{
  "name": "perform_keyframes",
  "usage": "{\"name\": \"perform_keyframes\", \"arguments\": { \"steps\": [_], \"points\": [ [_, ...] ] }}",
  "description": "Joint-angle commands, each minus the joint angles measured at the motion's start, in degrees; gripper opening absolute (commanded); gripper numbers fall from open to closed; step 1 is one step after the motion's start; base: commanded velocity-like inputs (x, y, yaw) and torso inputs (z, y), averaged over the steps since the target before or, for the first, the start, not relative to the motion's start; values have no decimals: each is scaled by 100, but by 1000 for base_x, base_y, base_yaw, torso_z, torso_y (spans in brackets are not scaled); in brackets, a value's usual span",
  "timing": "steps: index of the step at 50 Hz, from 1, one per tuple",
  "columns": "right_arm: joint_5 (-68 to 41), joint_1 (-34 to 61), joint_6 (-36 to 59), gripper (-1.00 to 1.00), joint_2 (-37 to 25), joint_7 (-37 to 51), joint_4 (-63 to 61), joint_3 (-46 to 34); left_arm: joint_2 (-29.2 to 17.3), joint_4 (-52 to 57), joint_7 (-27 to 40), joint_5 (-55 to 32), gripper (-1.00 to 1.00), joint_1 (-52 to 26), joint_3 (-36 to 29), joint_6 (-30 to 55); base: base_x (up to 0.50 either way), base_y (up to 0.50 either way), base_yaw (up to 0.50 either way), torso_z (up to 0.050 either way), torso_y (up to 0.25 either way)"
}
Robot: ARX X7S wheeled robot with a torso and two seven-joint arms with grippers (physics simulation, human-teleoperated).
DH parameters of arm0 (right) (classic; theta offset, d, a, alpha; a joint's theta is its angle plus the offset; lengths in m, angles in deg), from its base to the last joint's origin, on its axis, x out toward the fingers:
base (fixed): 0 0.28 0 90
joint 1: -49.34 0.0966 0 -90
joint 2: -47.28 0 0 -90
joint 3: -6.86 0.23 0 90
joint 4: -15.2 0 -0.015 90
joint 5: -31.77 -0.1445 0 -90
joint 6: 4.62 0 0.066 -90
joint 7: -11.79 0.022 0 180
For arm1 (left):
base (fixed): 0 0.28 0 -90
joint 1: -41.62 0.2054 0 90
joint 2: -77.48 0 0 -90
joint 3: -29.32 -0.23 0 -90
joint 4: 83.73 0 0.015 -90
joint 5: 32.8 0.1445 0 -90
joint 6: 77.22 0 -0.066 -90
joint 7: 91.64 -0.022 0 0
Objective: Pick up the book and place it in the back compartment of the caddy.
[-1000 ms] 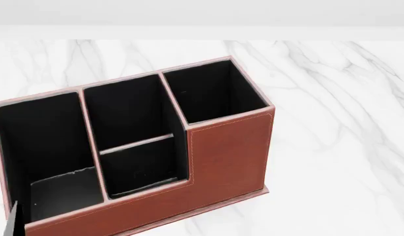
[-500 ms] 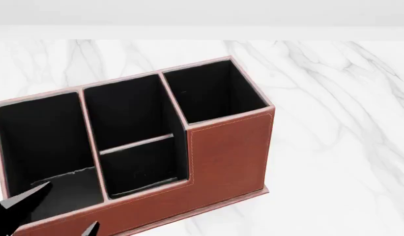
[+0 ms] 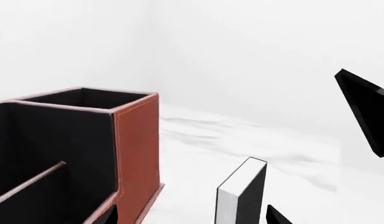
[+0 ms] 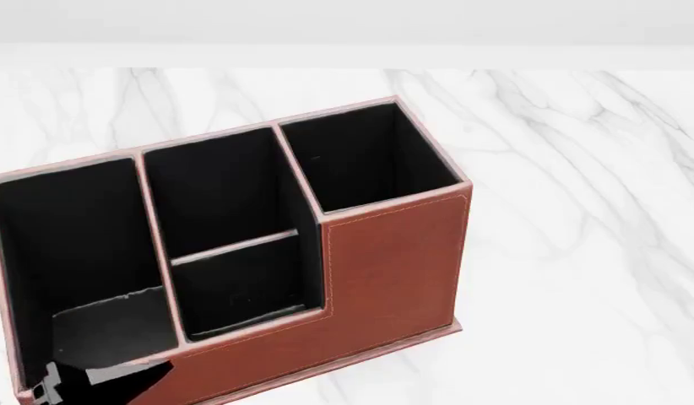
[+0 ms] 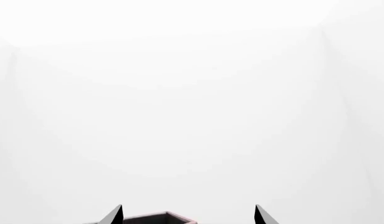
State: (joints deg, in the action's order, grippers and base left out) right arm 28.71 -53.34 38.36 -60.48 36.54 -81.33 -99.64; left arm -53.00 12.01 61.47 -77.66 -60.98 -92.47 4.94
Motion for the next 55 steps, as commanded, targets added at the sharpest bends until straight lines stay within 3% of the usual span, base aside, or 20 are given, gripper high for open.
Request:
{"name": "perform_keyframes", "arguments": {
  "steps": [1,55],
  "points": [
    [-3,17,8,100,-12,8,16,-25,82,-267,-331,-30,100,-244,-246,282,0,0,0,0,0],
    [71,48,18,100,-49,93,49,-91,1164,-1649,-513,857,100,-1641,-1131,1246,0,0,0,0,0]
  ]
}}
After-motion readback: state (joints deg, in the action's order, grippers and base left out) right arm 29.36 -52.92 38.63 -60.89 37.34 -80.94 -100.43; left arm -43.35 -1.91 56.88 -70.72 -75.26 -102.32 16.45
